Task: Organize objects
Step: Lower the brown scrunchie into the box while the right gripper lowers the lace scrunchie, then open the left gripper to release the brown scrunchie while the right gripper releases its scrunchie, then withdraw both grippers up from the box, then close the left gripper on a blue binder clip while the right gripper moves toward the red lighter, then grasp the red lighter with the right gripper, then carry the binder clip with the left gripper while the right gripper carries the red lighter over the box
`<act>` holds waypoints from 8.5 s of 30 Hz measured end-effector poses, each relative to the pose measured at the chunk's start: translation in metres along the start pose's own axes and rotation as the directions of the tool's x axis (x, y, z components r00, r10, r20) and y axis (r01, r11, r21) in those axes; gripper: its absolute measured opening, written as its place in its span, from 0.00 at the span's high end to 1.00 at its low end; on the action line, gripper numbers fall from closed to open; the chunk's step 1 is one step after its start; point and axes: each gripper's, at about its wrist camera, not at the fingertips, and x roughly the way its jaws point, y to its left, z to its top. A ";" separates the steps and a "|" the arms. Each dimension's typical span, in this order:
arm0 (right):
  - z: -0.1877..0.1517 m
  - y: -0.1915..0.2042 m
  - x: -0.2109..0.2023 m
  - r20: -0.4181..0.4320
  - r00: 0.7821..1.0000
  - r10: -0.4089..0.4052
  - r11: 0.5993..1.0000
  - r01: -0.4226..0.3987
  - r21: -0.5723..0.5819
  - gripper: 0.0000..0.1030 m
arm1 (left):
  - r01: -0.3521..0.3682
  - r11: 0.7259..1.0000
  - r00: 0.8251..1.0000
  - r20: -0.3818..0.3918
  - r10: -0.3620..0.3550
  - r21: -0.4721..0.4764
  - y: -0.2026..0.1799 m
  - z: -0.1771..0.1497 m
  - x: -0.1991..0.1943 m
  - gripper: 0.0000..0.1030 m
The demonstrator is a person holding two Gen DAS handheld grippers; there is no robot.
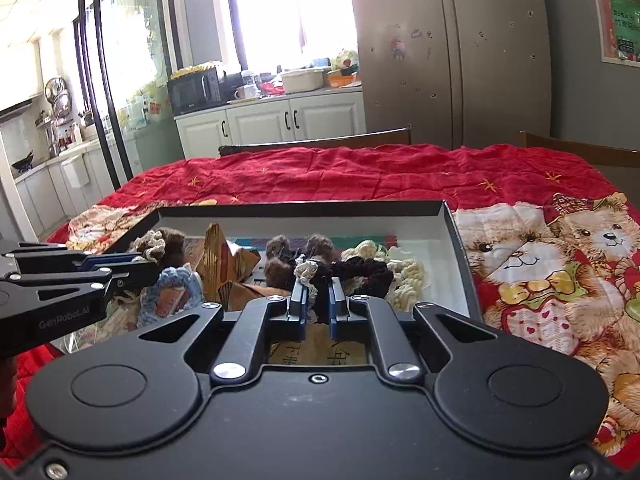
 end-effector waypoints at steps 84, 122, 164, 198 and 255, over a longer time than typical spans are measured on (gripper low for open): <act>-0.003 -0.002 -0.019 0.039 0.999 -0.013 1.000 0.012 0.020 0.40 | 0.056 0.997 0.998 0.021 -0.057 0.054 -0.016 -0.005 -0.025 0.28; -0.009 0.005 -0.070 0.049 0.999 0.019 1.000 -0.019 -0.006 0.35 | 0.029 0.999 0.997 0.071 -0.030 0.020 0.010 -0.011 -0.086 0.20; -0.076 0.043 -0.088 -0.129 0.988 -0.079 0.994 0.069 -0.080 0.19 | 0.010 0.998 0.996 -0.085 -0.016 -0.068 0.025 -0.076 -0.075 0.19; -0.074 0.043 -0.078 -0.116 0.986 -0.118 0.992 0.112 -0.055 0.46 | -0.076 0.989 0.992 -0.111 0.061 -0.130 0.038 -0.080 -0.076 0.74; -0.021 0.026 -0.113 -0.061 0.982 0.177 0.979 -0.182 -0.089 0.78 | 0.040 0.993 0.999 0.006 -0.040 -0.114 0.023 -0.033 -0.113 0.74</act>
